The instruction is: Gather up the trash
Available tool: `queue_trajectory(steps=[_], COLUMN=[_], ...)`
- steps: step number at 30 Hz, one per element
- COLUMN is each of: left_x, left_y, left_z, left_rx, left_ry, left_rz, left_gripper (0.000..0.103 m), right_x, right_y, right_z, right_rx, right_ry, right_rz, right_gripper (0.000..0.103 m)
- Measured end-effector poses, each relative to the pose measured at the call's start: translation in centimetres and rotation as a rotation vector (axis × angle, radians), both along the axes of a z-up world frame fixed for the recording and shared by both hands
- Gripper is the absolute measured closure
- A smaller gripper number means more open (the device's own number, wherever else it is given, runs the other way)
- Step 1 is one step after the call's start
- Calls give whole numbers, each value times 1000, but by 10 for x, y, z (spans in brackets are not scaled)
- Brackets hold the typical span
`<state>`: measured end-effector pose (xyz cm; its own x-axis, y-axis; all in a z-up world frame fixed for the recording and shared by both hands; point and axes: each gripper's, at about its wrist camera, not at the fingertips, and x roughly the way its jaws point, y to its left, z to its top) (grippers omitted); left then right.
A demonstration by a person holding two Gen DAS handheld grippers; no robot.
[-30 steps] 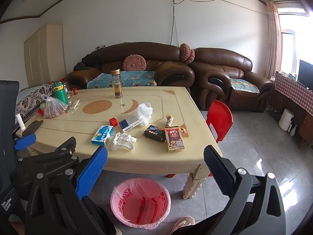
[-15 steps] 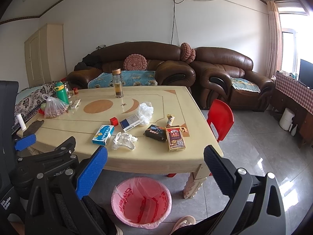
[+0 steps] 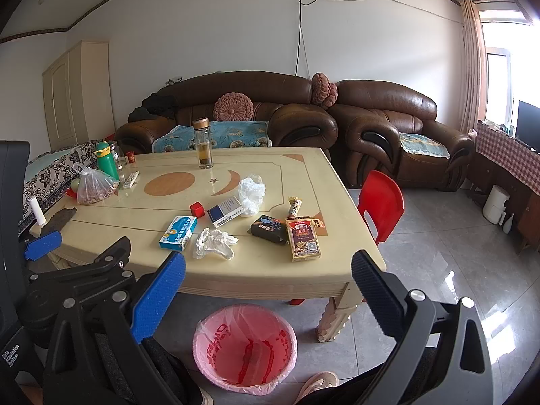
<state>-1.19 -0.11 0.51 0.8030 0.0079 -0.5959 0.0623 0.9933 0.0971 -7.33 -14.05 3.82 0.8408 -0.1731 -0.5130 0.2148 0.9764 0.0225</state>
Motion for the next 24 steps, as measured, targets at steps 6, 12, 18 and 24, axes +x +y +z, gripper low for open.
queue_trajectory(steps=[6, 12, 18, 24], left_x=[1, 2, 2, 2], left_y=[3, 3, 4, 4], left_z=[4, 5, 6, 7], left_rx=[-2, -1, 0, 0], left_ry=[-1, -1, -3, 0], left_rz=[-4, -3, -5, -5], left_gripper=[6, 6, 6, 6], right_x=[1, 1, 1, 1], right_y=[1, 2, 2, 0], right_z=[0, -1, -1, -1], right_rx=[3, 5, 8, 17], right_ry=[1, 2, 3, 6], right_rz=[3, 6, 7, 12], right_gripper=[6, 6, 6, 6])
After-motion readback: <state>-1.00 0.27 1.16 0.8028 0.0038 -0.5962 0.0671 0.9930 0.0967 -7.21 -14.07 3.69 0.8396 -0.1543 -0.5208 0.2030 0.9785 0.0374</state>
